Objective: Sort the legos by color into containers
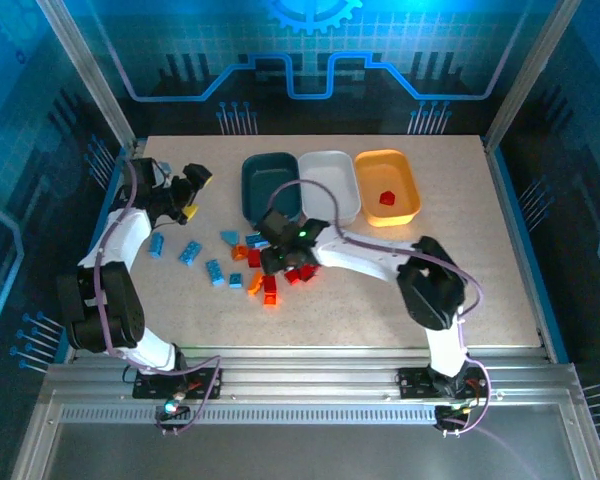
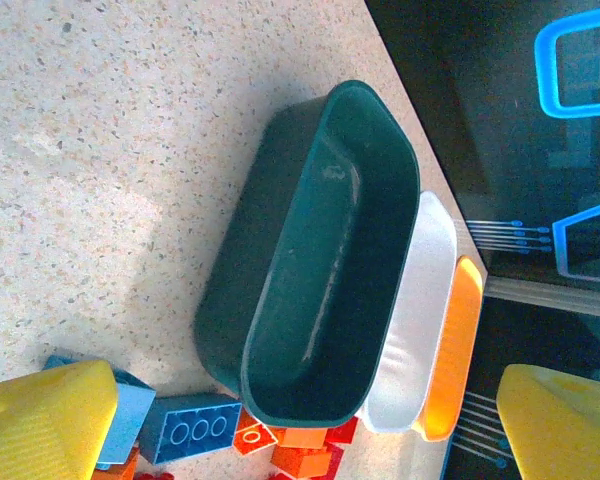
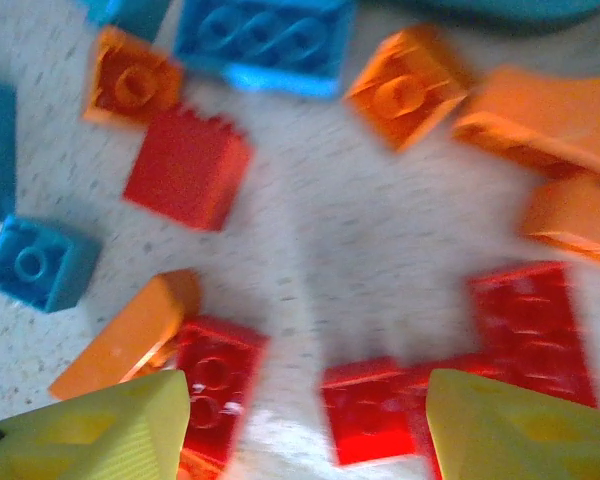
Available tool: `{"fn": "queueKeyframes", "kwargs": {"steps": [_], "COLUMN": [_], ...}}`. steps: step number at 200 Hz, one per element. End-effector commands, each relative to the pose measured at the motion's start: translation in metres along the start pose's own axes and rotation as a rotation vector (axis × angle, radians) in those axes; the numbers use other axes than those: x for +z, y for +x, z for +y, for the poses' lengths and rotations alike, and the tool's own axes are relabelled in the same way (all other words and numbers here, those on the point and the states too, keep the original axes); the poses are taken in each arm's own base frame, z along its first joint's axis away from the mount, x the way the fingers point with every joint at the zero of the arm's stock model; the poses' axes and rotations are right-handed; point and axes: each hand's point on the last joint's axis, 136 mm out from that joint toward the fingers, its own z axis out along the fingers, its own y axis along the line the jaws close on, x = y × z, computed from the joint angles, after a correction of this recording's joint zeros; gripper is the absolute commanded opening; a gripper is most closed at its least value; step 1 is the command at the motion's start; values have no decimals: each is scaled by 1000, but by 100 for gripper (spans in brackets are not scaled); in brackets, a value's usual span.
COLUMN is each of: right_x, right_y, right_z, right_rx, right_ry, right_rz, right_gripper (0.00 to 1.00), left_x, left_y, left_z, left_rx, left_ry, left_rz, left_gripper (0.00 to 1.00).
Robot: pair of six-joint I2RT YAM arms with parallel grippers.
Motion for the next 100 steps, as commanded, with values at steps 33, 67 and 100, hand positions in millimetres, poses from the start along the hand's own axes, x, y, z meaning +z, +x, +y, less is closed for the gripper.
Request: {"fn": "queueKeyframes", "kwargs": {"steps": [33,67,100], "right_x": [24,31,43], "right_y": [29,40,50], "right_z": [19,10,4], "right_rx": [-25,-32,-24], "right_ry": [59,102,121], "right_rz": [106,135,176], "right_gripper": [58,58,57], "left_x": [-5,-7,-6], "left_y": [2,3,4], "left_z": [-9,-14,-15], "left_rx": [-38,-38,-45], "left_ry": [44,63,76], "left_rz": [2,1,8], "left_gripper": [99,99,99]}}
